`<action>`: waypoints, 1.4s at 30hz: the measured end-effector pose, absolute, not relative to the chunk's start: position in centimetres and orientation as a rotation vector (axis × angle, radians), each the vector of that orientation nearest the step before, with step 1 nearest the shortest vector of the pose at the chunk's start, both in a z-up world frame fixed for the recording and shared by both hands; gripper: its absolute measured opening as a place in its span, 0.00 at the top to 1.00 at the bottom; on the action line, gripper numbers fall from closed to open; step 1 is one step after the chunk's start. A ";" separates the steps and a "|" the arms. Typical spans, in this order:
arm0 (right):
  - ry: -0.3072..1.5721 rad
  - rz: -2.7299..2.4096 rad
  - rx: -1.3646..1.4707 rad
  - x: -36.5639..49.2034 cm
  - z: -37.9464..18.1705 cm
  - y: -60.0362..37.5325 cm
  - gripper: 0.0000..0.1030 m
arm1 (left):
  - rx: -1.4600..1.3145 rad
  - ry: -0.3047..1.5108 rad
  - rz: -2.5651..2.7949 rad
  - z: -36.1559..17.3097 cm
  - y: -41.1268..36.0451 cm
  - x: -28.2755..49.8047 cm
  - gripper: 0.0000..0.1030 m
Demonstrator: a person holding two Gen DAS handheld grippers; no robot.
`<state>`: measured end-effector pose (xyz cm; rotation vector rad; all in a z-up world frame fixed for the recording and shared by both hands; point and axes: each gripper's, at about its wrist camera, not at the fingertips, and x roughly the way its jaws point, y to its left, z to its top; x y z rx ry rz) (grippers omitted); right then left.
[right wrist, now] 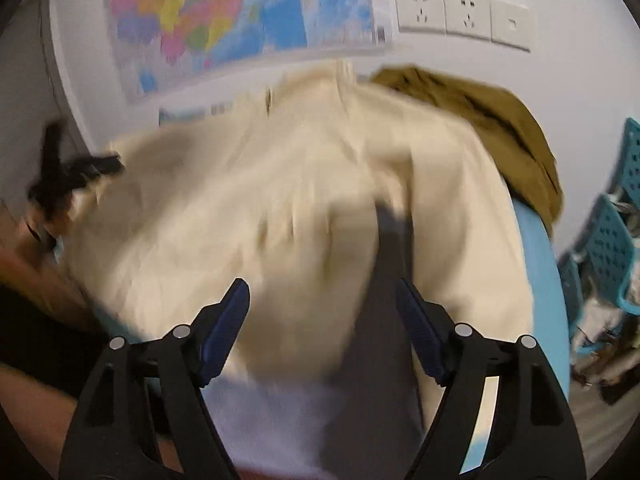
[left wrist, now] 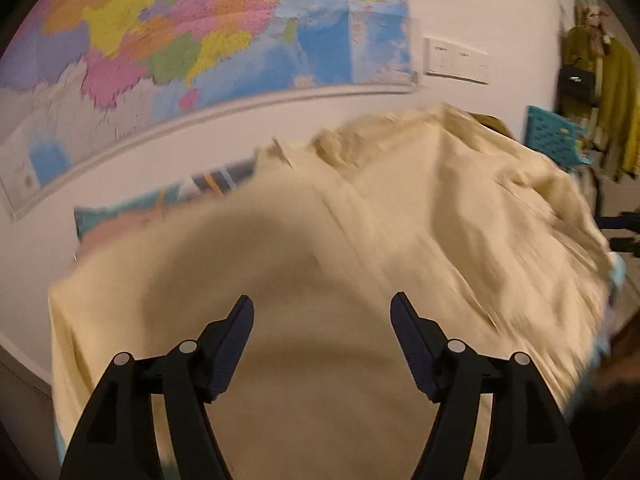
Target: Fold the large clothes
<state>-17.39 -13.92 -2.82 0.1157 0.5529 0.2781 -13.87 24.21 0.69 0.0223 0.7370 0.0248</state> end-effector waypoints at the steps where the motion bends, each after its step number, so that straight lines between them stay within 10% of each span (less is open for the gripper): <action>1: 0.567 0.268 0.110 -18.1 -3.9 -13.8 0.28 | 0.009 0.736 0.010 0.3 23.9 -14.9 0.32; 14: 0.469 0.243 0.154 -16.0 -9.1 -10.3 0.43 | 0.008 0.809 -0.128 -3.5 21.1 -26.7 0.27; 18: 0.422 0.320 0.294 -14.9 -8.1 -11.2 0.90 | 0.079 0.840 -0.134 -5.6 19.9 -28.3 0.20; 20: 0.413 0.335 0.324 -15.1 -7.0 -11.6 0.93 | 0.161 0.863 -0.079 -6.9 18.8 -28.2 0.20; 26: 0.371 0.434 0.410 -18.2 -3.0 -12.3 0.94 | 0.070 0.780 0.104 -6.6 20.6 -25.3 0.26; 28: 0.342 0.452 0.419 -19.9 -1.8 -12.4 0.95 | -0.041 0.730 0.057 -5.0 21.6 -25.3 0.69; 31: 0.299 0.507 0.446 -22.7 0.4 -12.6 0.95 | -0.124 0.634 0.061 -0.9 23.1 -26.2 0.93; 39: 0.577 0.344 0.270 -23.6 -3.1 -12.3 0.90 | -0.044 0.764 -0.034 -0.2 23.1 -25.8 0.77; 42: 0.743 0.287 0.195 -22.0 -6.4 -11.5 0.65 | 0.048 0.846 -0.062 -2.7 21.8 -25.9 0.67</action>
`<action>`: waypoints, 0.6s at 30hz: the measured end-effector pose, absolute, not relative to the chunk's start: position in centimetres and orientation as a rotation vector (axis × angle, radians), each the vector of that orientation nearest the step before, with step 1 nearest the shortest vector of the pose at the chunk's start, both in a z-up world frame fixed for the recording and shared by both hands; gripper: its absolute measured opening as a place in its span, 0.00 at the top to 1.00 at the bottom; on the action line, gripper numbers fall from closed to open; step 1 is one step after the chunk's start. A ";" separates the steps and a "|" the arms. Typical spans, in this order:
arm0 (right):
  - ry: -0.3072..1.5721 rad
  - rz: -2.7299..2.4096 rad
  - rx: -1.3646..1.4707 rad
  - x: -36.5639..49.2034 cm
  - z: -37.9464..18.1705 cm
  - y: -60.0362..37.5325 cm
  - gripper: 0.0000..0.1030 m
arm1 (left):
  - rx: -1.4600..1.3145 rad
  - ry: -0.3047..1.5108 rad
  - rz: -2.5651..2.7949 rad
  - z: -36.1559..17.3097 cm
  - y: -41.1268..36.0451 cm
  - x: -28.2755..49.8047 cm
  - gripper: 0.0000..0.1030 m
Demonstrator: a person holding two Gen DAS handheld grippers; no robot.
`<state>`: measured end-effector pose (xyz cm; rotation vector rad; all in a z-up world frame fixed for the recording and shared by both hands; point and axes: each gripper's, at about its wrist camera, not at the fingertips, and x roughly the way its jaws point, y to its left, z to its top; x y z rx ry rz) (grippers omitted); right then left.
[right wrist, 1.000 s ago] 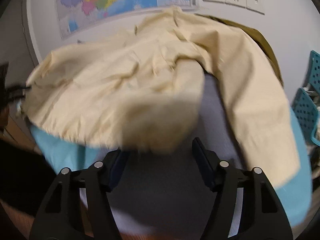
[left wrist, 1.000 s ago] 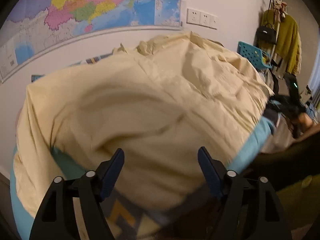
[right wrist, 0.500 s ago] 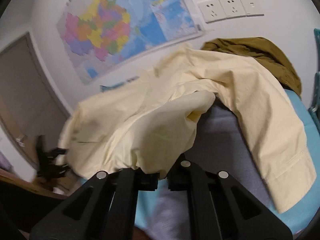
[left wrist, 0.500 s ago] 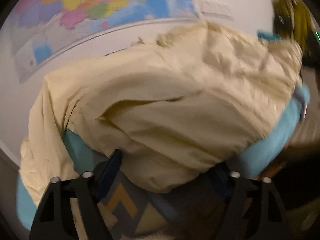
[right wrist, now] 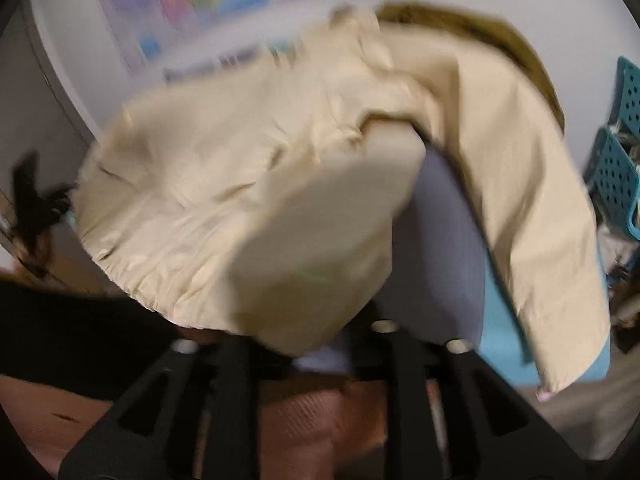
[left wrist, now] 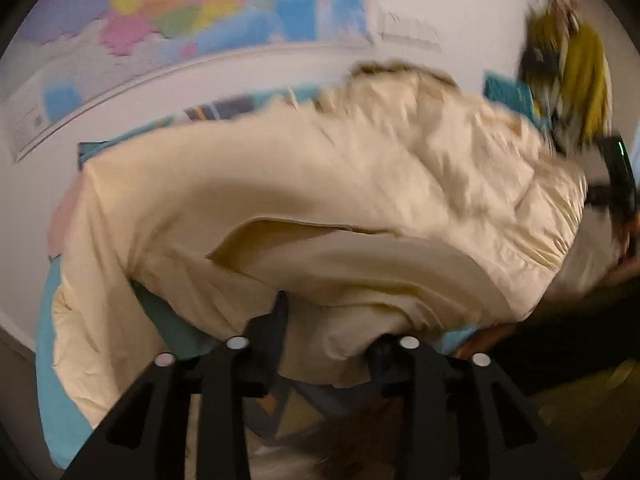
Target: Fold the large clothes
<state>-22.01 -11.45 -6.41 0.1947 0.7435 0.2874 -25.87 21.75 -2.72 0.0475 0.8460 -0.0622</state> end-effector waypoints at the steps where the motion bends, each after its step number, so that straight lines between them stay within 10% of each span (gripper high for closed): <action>1: 0.772 0.269 0.186 -21.9 -6.7 -11.5 0.57 | 0.095 0.824 -0.064 -2.6 21.4 -26.5 0.67; 4: 0.786 0.281 0.065 -23.9 -4.2 -11.9 0.49 | 0.103 0.736 -0.165 -0.5 22.1 -29.2 0.63; 7: 0.763 0.297 -0.040 -26.4 -1.1 -12.8 0.41 | 0.114 0.645 -0.275 2.0 23.1 -32.5 0.33; 12: 0.483 0.456 0.042 -26.5 5.3 -13.8 0.30 | 0.079 0.501 -0.185 4.8 24.4 -30.4 0.16; 18: 0.508 0.445 0.019 -12.3 5.7 -6.6 0.30 | 0.128 0.669 -0.063 2.4 23.6 -18.3 0.15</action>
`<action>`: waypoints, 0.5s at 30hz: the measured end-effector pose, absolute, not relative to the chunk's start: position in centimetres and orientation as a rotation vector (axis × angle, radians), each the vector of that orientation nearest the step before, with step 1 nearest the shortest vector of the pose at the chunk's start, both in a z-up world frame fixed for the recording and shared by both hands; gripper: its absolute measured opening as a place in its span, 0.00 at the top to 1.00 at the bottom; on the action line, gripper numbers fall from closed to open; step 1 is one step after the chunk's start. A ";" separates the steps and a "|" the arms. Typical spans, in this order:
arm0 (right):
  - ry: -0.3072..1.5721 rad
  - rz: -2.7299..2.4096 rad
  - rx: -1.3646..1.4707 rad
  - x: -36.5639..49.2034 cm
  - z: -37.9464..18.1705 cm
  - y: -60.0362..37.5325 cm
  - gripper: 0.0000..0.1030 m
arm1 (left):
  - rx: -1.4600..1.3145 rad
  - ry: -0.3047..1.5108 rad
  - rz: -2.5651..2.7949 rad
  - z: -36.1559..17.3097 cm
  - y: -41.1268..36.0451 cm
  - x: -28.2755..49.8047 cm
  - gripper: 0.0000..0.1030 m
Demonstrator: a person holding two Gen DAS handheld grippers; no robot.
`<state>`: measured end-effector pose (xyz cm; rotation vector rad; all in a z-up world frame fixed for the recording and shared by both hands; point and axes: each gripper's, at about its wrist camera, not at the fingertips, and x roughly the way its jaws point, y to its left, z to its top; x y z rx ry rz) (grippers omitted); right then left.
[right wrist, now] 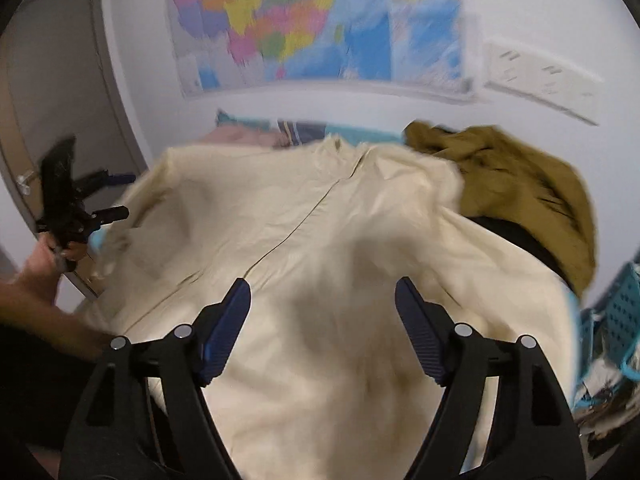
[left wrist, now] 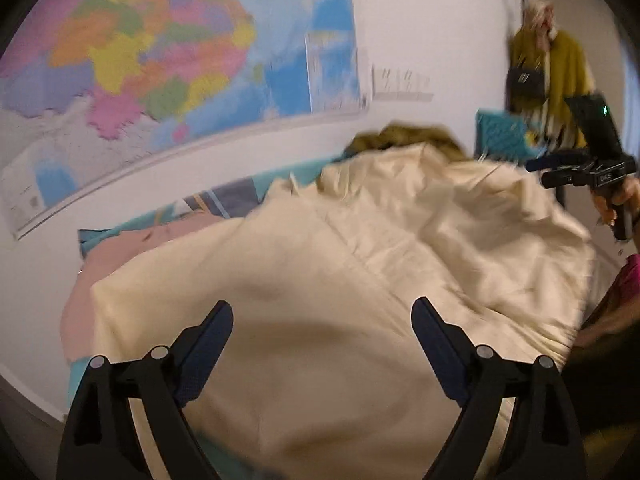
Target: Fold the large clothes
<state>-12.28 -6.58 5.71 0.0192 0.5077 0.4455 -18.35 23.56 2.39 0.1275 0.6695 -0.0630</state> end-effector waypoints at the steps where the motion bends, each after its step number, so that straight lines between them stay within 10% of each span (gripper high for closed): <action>1: 0.523 0.439 0.006 -9.5 5.6 -5.4 0.31 | 0.156 0.679 -0.053 2.0 23.2 -16.7 0.15; 12: 0.757 0.291 -0.048 8.6 0.7 -1.8 0.32 | 0.201 0.934 0.109 -2.6 26.4 -1.2 0.15; 15: 0.771 0.296 -0.068 9.8 -0.8 -1.2 0.60 | 0.175 0.982 0.052 -3.2 28.2 0.4 0.16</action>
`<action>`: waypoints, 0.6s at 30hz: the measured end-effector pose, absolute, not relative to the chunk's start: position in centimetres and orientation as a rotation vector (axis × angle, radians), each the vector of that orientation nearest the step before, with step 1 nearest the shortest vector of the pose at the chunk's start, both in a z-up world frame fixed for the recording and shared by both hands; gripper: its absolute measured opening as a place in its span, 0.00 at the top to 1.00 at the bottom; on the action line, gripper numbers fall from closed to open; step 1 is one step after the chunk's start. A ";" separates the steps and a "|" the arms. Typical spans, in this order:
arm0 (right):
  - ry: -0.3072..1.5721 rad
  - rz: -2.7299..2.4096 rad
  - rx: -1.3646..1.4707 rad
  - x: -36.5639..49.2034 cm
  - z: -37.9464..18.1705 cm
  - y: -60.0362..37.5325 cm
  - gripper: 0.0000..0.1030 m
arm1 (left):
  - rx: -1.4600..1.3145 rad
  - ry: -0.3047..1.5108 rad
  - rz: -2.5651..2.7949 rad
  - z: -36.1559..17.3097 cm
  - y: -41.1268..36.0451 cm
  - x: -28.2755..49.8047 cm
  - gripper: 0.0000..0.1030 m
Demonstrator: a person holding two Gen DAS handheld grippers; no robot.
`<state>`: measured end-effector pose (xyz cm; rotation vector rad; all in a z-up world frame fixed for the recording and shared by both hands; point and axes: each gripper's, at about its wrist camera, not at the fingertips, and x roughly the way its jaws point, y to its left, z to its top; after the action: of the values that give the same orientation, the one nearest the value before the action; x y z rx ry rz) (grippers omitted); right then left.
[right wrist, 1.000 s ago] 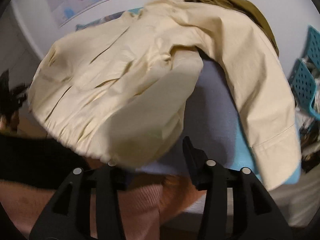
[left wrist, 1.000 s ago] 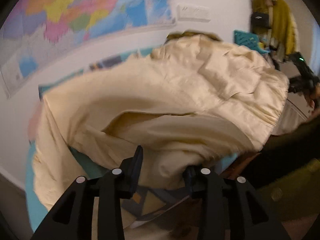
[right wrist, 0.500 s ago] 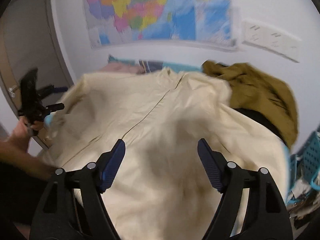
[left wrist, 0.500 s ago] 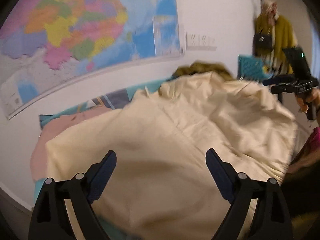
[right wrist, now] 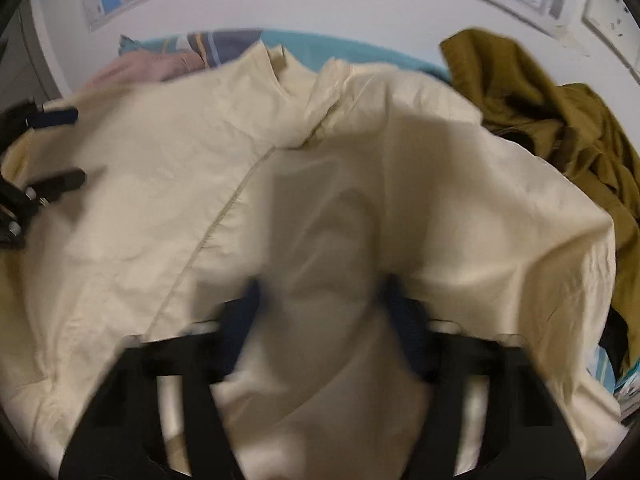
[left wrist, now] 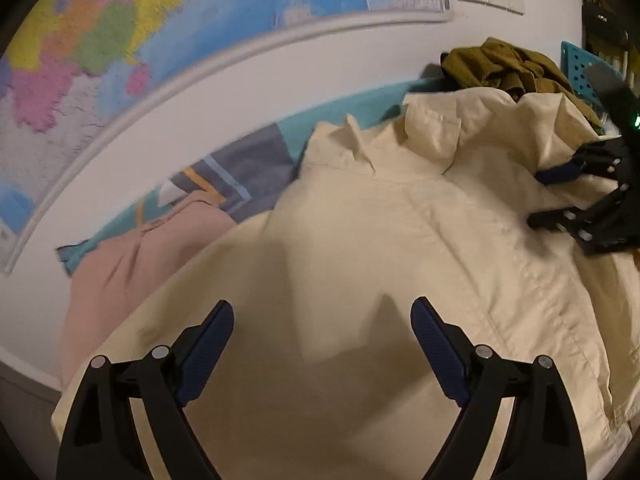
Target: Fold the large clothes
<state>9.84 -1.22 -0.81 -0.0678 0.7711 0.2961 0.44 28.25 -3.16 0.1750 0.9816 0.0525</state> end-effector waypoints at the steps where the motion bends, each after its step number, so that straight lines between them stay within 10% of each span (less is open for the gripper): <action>1: 0.753 0.299 -0.063 9.9 -0.8 -1.2 0.68 | 0.146 1.004 0.017 -3.2 28.6 0.8 0.16; 4: 0.740 0.329 -0.041 9.8 -0.1 -1.4 0.96 | 0.152 0.993 -0.040 -3.0 28.9 0.7 0.16; 6: 0.689 0.346 -0.036 9.1 1.1 -1.7 0.98 | 0.194 0.990 -0.052 -3.3 28.5 0.5 0.17; 8: 0.650 0.359 -0.020 8.7 2.3 -2.1 0.98 | 0.233 0.982 -0.043 -3.8 28.1 0.7 0.35; 11: 0.575 0.376 0.010 8.5 4.7 -2.3 0.98 | 0.265 0.987 0.034 -4.3 28.0 2.1 1.00; 18: 0.503 0.310 0.039 11.6 5.5 -2.6 0.98 | 0.213 0.863 0.220 -1.1 30.8 4.6 0.98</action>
<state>11.62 -2.59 5.52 0.0392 0.5027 0.3100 4.57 30.83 -1.05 0.2129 0.8631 0.2195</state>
